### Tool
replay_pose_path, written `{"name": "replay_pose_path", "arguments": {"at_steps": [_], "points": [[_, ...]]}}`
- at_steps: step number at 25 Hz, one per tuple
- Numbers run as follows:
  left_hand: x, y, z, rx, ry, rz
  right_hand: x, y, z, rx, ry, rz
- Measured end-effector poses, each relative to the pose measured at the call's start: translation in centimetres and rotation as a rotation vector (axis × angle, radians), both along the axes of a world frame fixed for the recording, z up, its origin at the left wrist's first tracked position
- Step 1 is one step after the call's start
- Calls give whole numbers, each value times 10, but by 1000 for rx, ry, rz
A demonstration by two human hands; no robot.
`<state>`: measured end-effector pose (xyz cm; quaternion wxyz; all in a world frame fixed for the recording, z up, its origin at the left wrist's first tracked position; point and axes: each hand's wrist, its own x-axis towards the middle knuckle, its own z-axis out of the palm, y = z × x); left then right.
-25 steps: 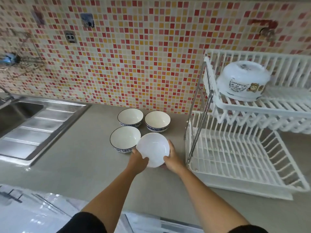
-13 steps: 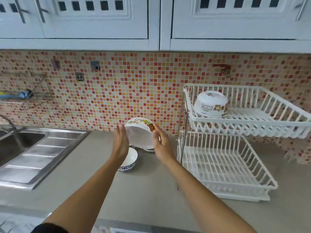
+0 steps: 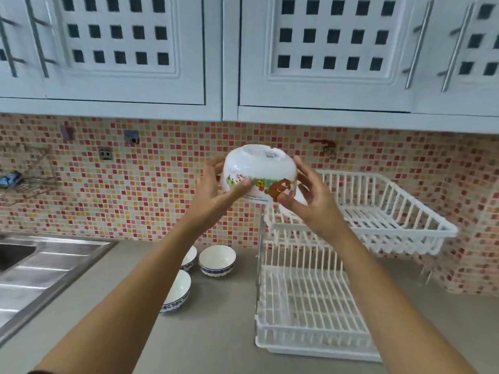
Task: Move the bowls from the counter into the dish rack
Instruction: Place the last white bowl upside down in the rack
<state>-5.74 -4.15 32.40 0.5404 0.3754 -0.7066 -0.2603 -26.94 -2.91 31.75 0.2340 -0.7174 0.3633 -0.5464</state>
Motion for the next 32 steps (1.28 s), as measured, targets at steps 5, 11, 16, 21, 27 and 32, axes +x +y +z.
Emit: {"name": "replay_pose_path", "arguments": {"at_steps": [5,11,16,21,27,32], "points": [[-76,-17,13,57,-101,-180,-82,-14,8,10,123,-151],[-138,-45,-9,242,-52,-20,-128,-43,-4,150,420,-226],[-163,-62,-21,311,-178,166,-135,-69,-12,150,510,-228],[-164,-68,-24,361,-222,215,-130,-75,-14,211,530,-133],[-166,-72,-27,373,-356,252,-129,-81,-12,229,563,-127],[-165,-72,-26,333,-365,239,-130,-82,-13,310,566,-133]]}}
